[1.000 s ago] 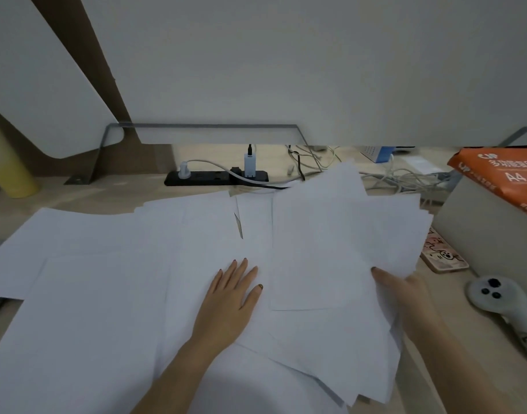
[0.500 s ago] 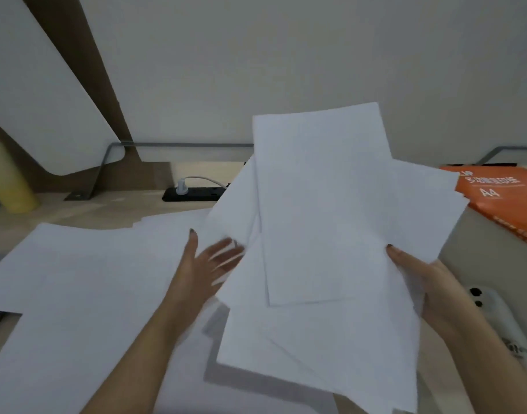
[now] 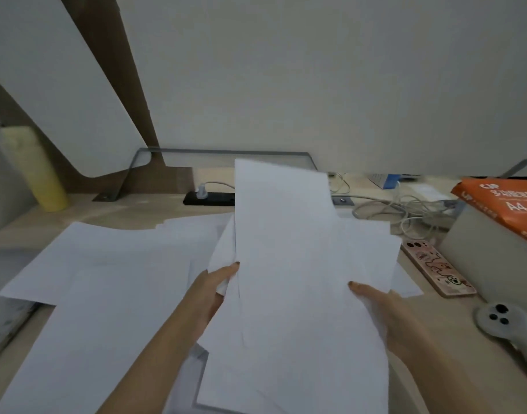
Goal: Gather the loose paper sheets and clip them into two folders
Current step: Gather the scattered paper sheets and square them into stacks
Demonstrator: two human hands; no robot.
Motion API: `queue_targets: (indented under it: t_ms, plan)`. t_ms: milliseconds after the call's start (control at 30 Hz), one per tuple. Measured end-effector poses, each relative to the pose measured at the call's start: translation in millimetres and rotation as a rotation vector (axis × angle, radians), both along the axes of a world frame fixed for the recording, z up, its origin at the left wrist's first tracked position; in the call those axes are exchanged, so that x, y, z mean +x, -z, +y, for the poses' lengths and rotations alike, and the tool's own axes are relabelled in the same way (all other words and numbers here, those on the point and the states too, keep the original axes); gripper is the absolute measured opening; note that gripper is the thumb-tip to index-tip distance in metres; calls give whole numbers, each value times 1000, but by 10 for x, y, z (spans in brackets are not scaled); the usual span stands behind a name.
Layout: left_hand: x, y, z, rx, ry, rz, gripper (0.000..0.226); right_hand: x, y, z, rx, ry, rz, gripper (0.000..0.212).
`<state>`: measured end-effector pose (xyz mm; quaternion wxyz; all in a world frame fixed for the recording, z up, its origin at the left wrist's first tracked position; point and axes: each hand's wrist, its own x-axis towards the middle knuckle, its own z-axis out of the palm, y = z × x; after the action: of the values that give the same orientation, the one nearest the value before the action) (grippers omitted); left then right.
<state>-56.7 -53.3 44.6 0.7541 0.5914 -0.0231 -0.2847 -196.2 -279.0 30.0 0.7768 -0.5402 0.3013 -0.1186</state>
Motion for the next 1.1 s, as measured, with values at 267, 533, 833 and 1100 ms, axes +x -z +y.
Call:
queue_targets:
  t_ms: [267, 533, 833, 1100]
  plan:
    - [117, 164, 2, 175, -222, -100, 24, -95, 284, 24, -227, -81, 282, 16]
    - [279, 167, 136, 243, -266, -145, 21, -66, 294, -134, -480, -12, 410, 23]
    - [368, 344, 358, 205, -138, 50, 32, -123, 263, -173, -343, -51, 338, 17]
    - [40, 556, 161, 134, -73, 41, 58, 92, 293, 132, -394, -236, 385, 12]
